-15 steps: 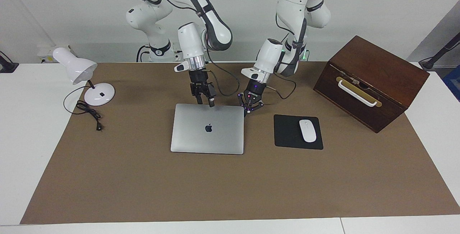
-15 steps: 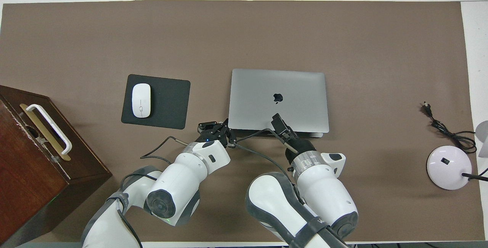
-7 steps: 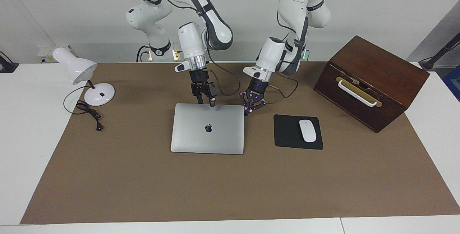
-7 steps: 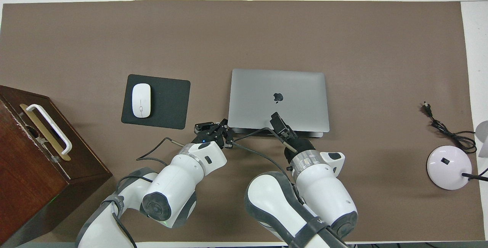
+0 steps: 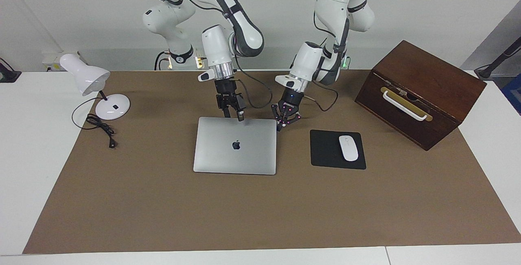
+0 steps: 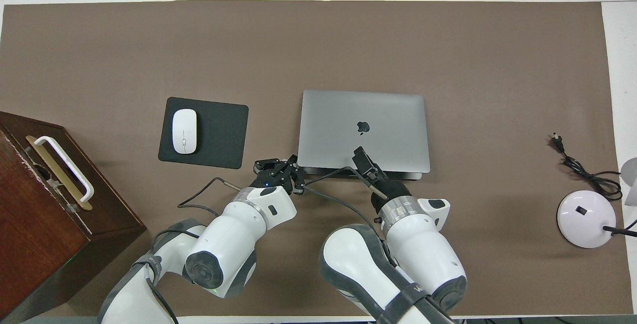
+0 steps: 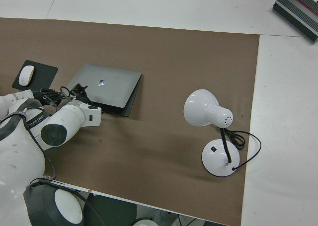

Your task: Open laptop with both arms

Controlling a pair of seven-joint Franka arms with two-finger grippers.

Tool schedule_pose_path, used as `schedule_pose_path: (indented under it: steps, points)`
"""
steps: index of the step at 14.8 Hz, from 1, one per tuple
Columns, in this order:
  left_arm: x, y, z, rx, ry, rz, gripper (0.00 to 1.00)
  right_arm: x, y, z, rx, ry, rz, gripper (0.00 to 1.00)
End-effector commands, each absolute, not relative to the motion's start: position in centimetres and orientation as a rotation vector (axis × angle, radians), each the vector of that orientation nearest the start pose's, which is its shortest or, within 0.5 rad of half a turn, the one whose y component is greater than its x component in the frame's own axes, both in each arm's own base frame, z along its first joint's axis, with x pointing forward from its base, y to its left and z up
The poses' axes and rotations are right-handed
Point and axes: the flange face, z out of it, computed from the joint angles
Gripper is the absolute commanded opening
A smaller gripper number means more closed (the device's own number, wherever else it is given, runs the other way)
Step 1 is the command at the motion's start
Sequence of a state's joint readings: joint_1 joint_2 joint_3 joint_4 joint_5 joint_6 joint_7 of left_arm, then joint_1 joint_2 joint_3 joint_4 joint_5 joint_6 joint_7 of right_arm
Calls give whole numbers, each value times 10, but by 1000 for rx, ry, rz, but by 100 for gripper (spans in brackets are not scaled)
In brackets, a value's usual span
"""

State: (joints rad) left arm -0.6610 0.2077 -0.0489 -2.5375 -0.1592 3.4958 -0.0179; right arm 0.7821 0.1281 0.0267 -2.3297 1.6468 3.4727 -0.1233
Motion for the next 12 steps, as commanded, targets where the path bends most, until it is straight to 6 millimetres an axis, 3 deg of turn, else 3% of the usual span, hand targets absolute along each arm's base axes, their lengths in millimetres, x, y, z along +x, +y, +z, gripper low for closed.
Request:
schedule_pose_path:
  steps: [1, 12]
  points:
    - [397, -312, 285, -3077, 858, -1171, 0, 415, 258, 329, -2365, 1002, -736, 99]
    - [405, -328, 270, -3078, 883, -1157, 0, 414, 257, 322, -2378, 1009, -730, 99]
